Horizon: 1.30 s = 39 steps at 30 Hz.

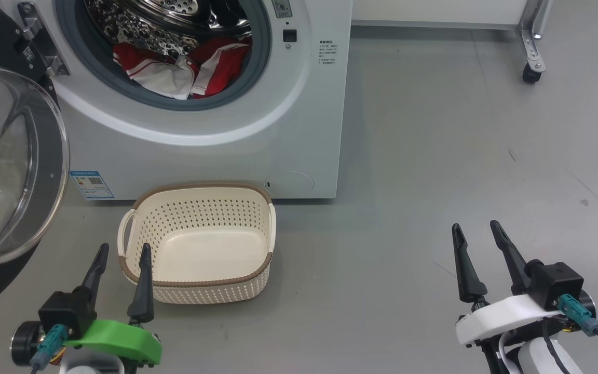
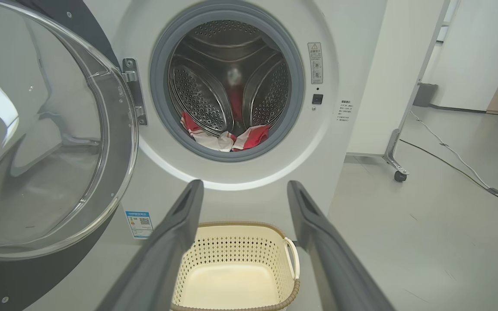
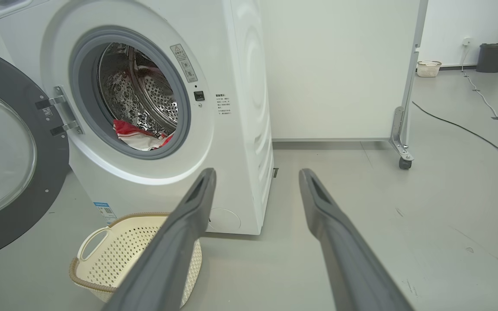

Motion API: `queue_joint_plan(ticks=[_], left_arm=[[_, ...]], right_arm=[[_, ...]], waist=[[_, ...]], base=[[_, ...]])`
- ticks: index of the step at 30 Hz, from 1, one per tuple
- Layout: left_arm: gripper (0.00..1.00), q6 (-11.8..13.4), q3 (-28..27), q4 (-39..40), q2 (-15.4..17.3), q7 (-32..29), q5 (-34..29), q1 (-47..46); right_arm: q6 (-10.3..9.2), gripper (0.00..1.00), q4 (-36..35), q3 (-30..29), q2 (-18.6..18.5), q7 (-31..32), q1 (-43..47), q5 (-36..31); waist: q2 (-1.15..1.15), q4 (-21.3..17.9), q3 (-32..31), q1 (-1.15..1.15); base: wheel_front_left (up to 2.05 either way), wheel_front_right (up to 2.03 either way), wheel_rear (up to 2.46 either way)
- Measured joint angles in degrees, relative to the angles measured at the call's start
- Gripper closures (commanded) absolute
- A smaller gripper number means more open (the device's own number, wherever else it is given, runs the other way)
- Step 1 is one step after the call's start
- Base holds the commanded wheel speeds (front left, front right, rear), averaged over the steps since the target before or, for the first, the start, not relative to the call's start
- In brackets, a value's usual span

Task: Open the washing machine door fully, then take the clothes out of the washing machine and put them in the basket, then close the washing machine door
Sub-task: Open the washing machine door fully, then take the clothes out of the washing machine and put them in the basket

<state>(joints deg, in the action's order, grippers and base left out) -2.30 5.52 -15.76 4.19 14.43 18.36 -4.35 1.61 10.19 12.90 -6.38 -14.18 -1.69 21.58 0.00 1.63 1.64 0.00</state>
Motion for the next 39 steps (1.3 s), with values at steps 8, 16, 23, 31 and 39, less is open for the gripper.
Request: queue_joint_plan(ticks=[8, 16, 23, 31, 39], left_arm=[[0.00, 0.1, 0.1, 1.0, -0.1, 0.0, -0.2, 0.3], [0.00, 0.1, 0.8, 1.5, -0.1, 0.0, -0.3, 0.6], [0.00, 0.1, 1.1, 1.8, -0.1, 0.0, -0.4, 1.4], [0.00, 0.1, 1.5, 1.8, -0.1, 0.0, -0.5, 1.5], [0.00, 0.1, 1.6, 1.9, -0.1, 0.0, -0.9, 1.5]], right_arm=[[0.00, 0.00, -0.1, 0.0, 0.0, 0.0, 0.3, 0.0], [0.00, 0.00, -0.2, 0.0, 0.1, 0.0, 0.8, 0.0], [0.00, 0.00, -0.3, 0.0, 0.1, 0.0, 0.8, 0.0], [0.02, 0.00, -0.3, 0.1, 0.2, 0.0, 0.8, -0.1], [0.03, 0.00, -0.3, 0.2, 0.2, 0.0, 0.8, -0.1]], waist=[[0.00, -0.1, 0.1, 0.00], [0.00, -0.1, 0.1, 0.00], [0.00, 0.0, 0.1, 0.00], [0.00, -0.1, 0.4, 0.00], [0.00, -0.1, 0.4, 0.00]], base=[[0.00, 0.00, 0.00], [0.00, 0.00, 0.00], [0.00, 0.00, 0.00], [0.00, 0.00, 0.00], [0.00, 0.00, 0.00]])
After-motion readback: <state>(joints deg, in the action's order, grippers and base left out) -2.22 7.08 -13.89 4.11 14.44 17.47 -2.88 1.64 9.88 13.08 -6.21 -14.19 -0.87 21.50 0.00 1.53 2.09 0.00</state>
